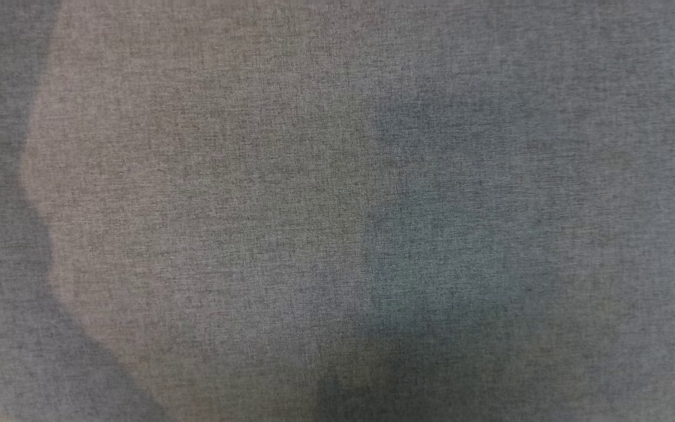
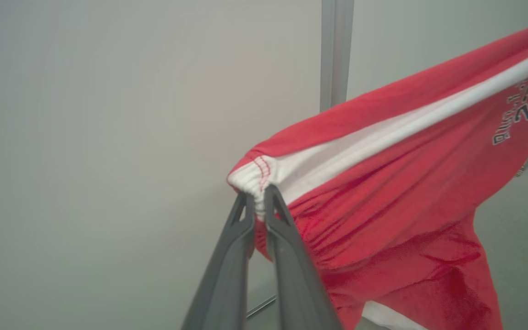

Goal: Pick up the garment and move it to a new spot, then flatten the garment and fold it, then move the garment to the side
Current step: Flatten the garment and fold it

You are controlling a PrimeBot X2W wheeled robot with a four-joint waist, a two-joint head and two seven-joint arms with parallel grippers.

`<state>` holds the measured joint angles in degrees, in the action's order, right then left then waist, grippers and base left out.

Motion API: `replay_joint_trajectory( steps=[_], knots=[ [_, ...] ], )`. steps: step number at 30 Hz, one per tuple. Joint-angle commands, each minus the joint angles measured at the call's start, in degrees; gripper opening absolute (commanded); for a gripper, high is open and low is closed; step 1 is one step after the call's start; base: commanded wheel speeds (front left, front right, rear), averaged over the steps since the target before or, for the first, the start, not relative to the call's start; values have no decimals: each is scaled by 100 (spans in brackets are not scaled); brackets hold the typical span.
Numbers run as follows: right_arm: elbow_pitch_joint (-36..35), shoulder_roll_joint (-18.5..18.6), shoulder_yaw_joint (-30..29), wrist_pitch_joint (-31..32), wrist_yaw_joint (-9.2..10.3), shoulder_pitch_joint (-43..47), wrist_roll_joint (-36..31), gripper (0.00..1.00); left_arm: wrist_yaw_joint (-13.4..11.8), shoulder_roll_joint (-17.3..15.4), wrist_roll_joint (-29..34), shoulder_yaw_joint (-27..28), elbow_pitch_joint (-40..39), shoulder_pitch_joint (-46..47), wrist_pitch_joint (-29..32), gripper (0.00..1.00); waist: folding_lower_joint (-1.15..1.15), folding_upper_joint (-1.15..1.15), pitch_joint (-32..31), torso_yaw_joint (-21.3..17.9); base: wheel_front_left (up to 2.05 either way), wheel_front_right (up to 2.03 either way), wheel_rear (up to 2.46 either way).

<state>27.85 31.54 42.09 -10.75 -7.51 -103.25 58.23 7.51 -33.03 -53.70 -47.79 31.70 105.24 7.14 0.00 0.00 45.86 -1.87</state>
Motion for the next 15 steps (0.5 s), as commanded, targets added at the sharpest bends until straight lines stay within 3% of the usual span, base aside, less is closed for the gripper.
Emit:
replay_joint_trajectory(
  steps=[1,7,15],
  knots=[
    [114,41,-26,-150,2,-155,-76,0,-7,-36,-53,-52,161,156,-90,0,0,0,69,12,0,0,0],
    [381,-172,259,-336,1,-360,-119,0,-6,96,-352,-537,484,286,-269,0,0,0,51,34,0,0,0],
    [370,-214,1179,-340,1,555,255,0,-5,-85,-1062,-1530,365,-482,-96,0,0,0,-577,23,0,0,0]
  ],
)
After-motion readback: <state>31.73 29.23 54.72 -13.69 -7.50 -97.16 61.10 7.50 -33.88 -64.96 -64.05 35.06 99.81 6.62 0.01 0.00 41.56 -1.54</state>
